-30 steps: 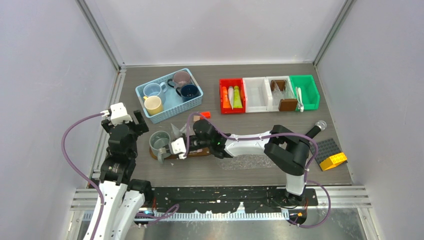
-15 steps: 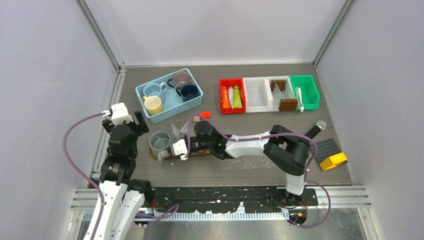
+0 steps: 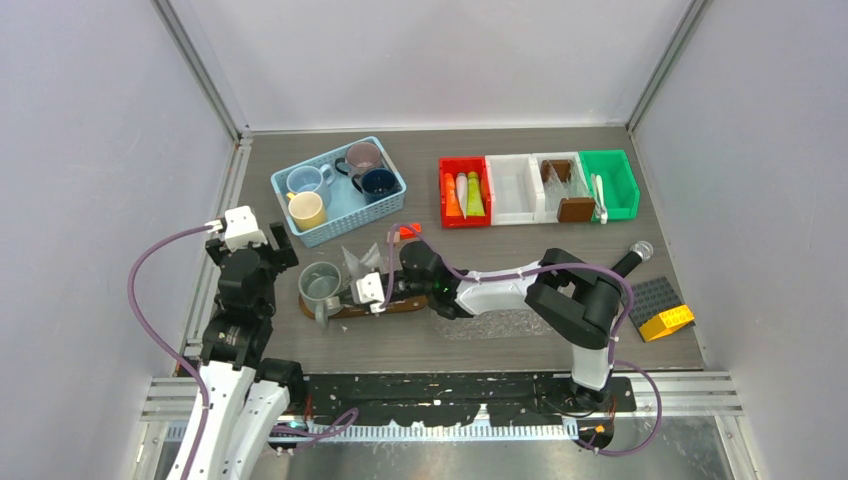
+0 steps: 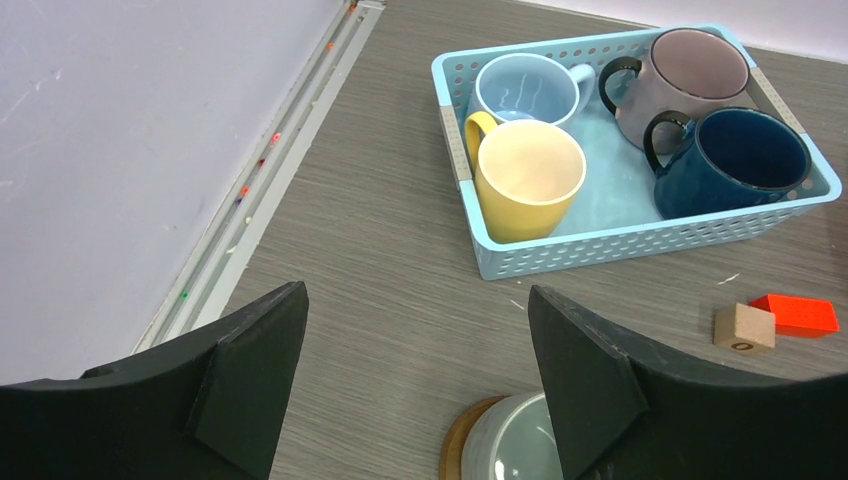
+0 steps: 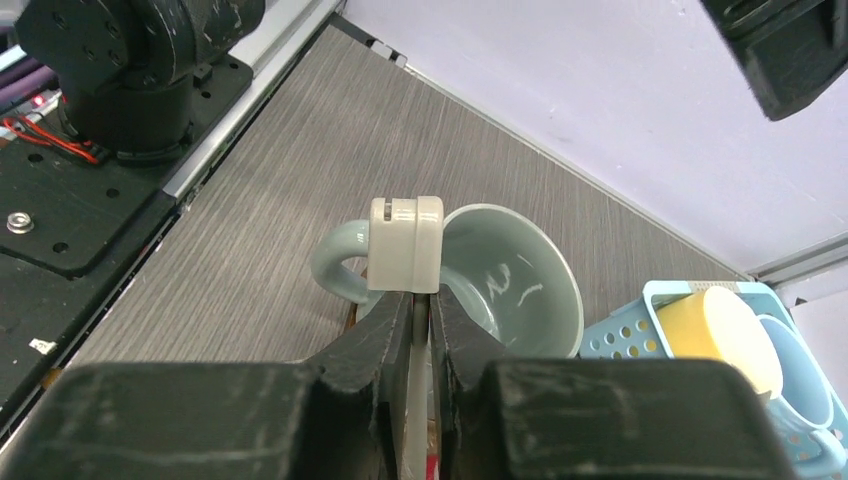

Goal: Prepare toiletry sets of a toothbrush and toothpaste on the tray
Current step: Place the toothbrush in the toothpaste holder.

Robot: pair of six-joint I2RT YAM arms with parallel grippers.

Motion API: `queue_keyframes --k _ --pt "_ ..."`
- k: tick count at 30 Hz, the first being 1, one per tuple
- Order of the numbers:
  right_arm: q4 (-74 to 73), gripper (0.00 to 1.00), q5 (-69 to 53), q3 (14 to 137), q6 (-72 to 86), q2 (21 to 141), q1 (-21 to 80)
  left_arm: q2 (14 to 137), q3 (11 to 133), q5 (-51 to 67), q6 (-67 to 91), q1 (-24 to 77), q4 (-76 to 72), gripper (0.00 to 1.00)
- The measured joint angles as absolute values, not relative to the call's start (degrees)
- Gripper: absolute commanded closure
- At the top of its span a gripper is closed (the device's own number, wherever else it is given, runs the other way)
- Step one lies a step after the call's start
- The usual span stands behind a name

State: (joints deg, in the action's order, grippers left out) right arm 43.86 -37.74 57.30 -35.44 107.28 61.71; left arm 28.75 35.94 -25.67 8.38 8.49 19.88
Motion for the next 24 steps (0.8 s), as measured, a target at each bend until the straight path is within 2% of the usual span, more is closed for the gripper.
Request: queue_keyframes --k 7,16,24 --pt "49.9 0.84 -38.8 55.9 -32.1 107.3 61.6 28.8 35.6 -25.5 8.2 8.5 19.8 0.17" --pt "54.6 0.78 -39.6 54.9 -29.6 107.3 61.0 28.8 35.4 -25.3 7.3 8.5 19.5 0.17" --pt "56.9 0.78 -39.7 53.8 -28.3 107.3 60.9 28.8 35.3 -25.2 7.0 8.5 19.5 0.18"
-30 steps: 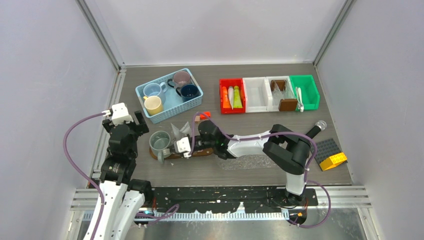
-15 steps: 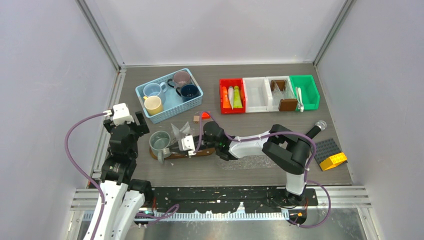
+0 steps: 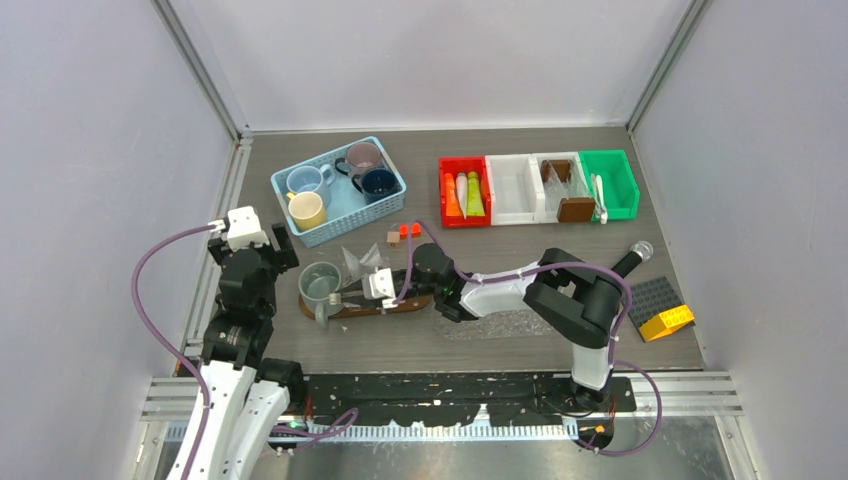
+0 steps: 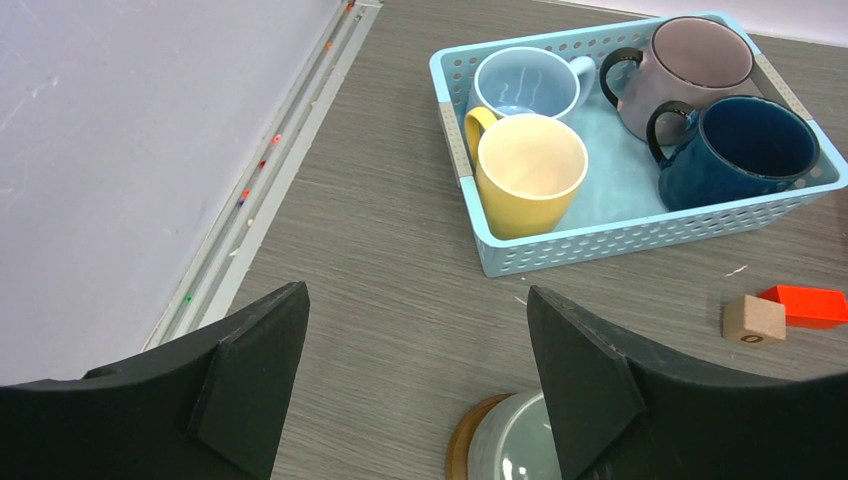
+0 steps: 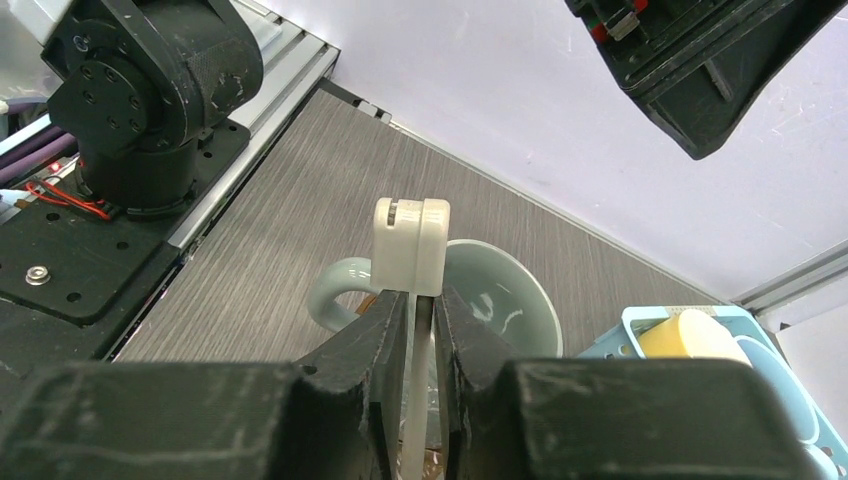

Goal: Prepare toiletry sets of a toothbrush and toothpaste on the tray
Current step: Place the toothbrush in the toothpaste holder.

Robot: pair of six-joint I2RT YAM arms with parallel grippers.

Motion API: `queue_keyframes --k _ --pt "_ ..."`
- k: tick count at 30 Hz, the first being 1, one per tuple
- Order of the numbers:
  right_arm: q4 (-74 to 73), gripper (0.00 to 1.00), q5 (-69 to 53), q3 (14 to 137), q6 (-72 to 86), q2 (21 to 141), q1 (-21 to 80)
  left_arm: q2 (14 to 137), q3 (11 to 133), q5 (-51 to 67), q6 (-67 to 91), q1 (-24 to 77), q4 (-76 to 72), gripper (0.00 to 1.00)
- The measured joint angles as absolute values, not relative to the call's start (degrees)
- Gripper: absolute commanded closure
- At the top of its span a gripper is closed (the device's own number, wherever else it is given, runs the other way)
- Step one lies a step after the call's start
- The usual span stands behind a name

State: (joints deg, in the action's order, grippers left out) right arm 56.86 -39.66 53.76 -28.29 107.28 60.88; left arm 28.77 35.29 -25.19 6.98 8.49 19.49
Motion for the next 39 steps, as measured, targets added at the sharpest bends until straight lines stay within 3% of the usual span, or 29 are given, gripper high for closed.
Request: queue_keyframes --k 12,20,27,28,30,39 --pt "57.1 0.77 -39.6 52.3 -29.3 107.3 60.9 28.8 35.0 -24.8 6.8 8.5 19.5 0.18" --pt "56.9 0.68 -39.5 52.1 -30.3 107.3 60.9 28.4 35.0 -24.4 6.8 8.5 19.5 0.18" --pt "56.5 0.48 -39.3 51.5 -30.9 106.4 60.9 28.2 35.0 -24.4 6.8 8.5 19.5 0.18" --pt "56.5 0.22 -39.3 51.5 -30.9 106.1 60.9 28.2 35.0 -24.4 6.7 8.5 19.5 0.18" --pt "56.4 0.03 -39.1 51.4 -30.7 105.6 60.9 28.1 35.0 -24.4 6.8 8.5 19.5 0.18" --pt "56.0 0.0 -39.0 50.5 -31.4 102.0 60.9 27.4 35.0 -24.3 6.8 8.5 19.5 0.18"
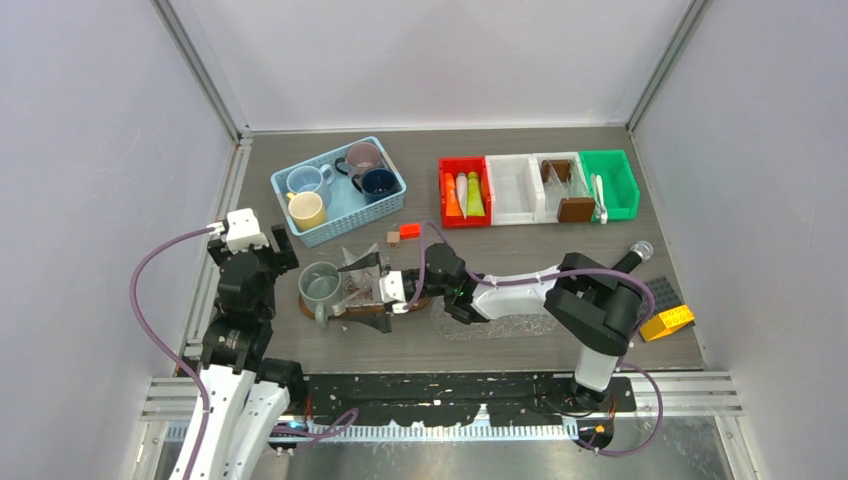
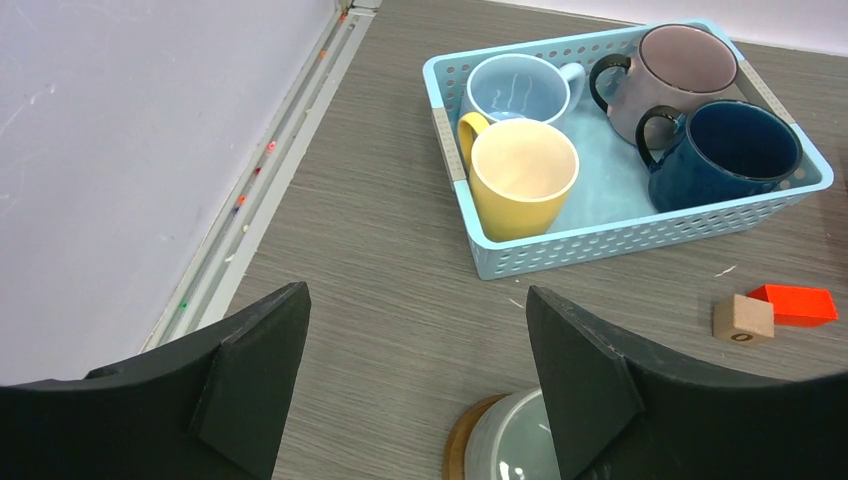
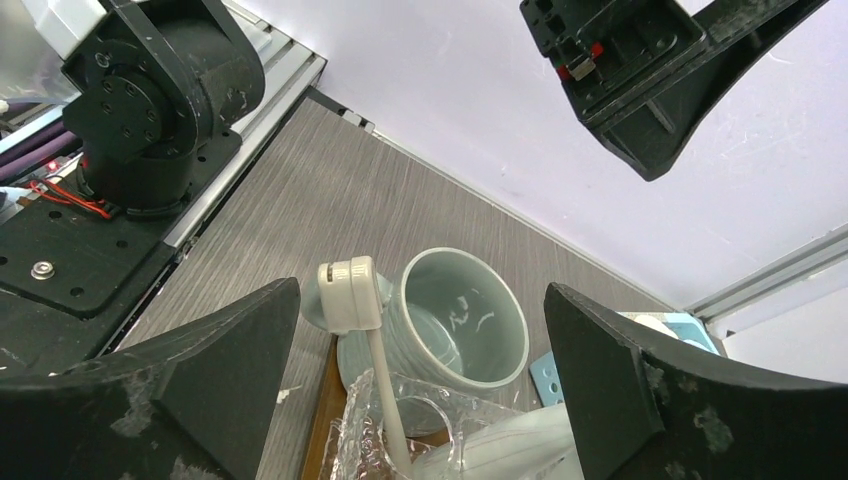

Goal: Prepare toiletry sets of a toothbrush and toothpaste on the tray
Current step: Place the toothbrush in the toothpaste holder.

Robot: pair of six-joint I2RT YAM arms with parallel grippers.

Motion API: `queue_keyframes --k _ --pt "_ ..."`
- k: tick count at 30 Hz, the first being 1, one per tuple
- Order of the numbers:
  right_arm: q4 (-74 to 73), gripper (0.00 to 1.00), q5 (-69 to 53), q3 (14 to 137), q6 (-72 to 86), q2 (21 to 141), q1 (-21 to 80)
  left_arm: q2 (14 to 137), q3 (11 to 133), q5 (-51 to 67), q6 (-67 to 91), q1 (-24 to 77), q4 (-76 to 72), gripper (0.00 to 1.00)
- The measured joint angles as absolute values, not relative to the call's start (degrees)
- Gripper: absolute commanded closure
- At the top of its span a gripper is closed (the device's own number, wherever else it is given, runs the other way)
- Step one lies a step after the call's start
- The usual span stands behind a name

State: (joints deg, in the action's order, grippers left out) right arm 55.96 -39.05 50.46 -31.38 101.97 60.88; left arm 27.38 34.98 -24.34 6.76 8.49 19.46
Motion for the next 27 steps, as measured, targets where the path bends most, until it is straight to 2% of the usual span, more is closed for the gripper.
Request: queue_keyframes --k 9,18,22,27 --pt "51.5 0.0 -38.6 49.2 -32.6 96.5 61.0 26.4 35.0 -24.0 6.8 8.5 19.4 0.18" --pt "39.5 0.0 -34.0 47.9 -30.9 82.2 61.7 25.2 35.0 -22.9 6.9 8.5 19.5 0.17" --pt "32.9 0.0 -24.8 48.3 -24.8 73.6 61.8 25.1 35.0 -21.9 7.1 8.5 19.5 0.17" --pt "17.1 0.0 -3.2 55.5 -12.6 68.1 61.7 24.8 35.0 -20.6 7.5 8.5 19.6 0.16"
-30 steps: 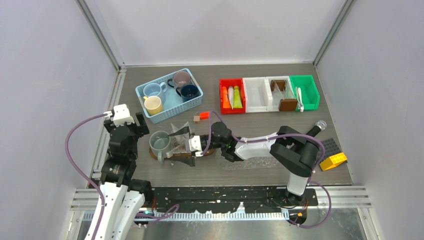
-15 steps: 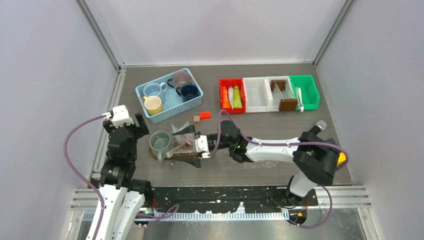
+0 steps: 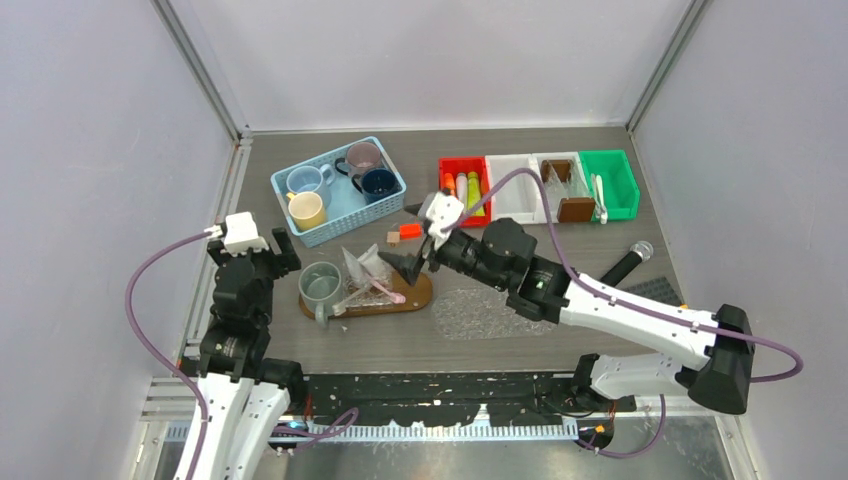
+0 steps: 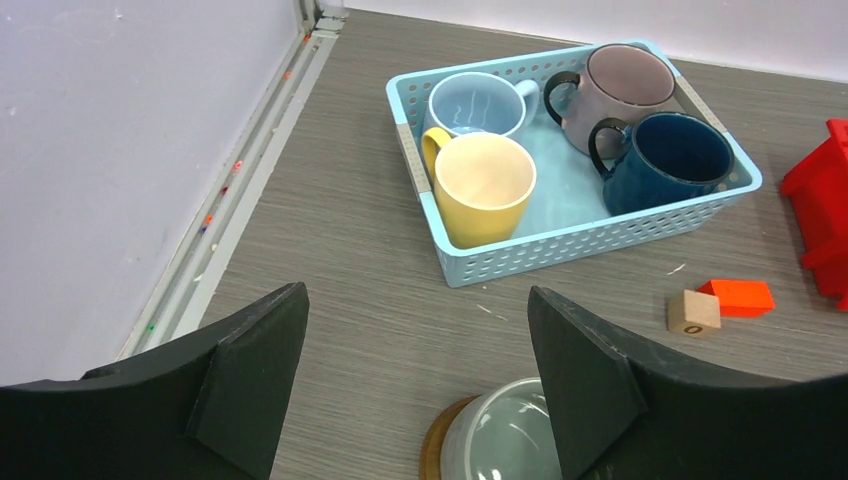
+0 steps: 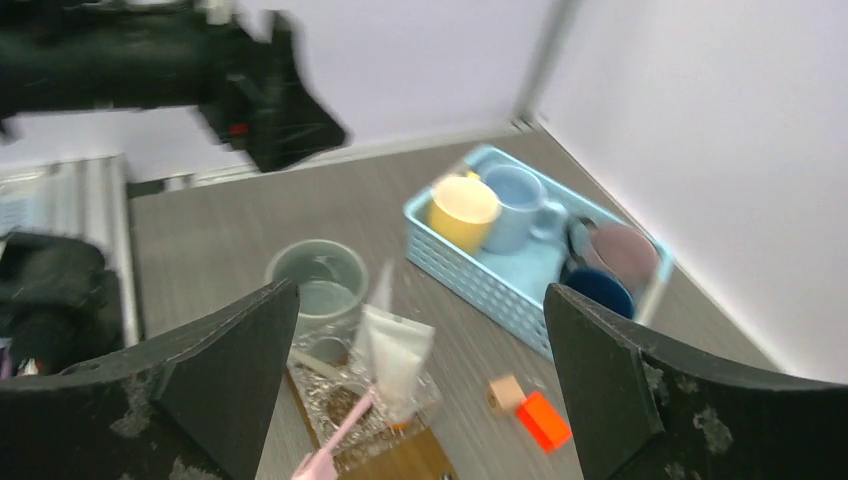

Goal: Prepare toiletry sets of a toothbrush and toothpaste on the tray
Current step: Place the toothbrush in the toothpaste holder.

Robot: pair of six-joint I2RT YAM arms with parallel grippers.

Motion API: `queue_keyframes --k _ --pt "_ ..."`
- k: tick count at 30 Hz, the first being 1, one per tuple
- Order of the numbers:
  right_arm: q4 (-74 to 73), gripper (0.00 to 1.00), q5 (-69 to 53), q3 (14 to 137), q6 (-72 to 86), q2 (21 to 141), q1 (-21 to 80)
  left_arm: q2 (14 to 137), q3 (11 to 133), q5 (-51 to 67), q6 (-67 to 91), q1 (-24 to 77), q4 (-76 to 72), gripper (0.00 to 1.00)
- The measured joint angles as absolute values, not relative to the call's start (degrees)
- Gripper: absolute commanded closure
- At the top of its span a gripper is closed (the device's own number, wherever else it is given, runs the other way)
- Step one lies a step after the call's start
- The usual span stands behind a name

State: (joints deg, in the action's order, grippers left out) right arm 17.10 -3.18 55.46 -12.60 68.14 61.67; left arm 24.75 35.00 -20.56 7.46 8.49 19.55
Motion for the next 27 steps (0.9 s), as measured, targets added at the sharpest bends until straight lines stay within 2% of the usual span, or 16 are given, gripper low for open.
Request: queue_keyframes --k 4,9,16,27 --pt "4.2 0.0 7.8 61.7 -6.0 68.0 59.4 24.7 35.4 -19.6 8.4 8.5 19.7 0.16" --pt "-10.3 0.0 15.4 65.7 3.9 67.9 51.6 29.5 39.0 -17.1 10.2 8.5 21.8 0.16" --pt "-26.5 0.0 18.7 65.3 12.5 64.3 44.2 49.4 53.1 -11.8 11.7 8.5 28.3 0.17" --pt "-30.5 0.0 20.3 61.9 13.5 60.0 42.0 84.8 78.3 -8.9 13.4 7.3 33.7 0.33"
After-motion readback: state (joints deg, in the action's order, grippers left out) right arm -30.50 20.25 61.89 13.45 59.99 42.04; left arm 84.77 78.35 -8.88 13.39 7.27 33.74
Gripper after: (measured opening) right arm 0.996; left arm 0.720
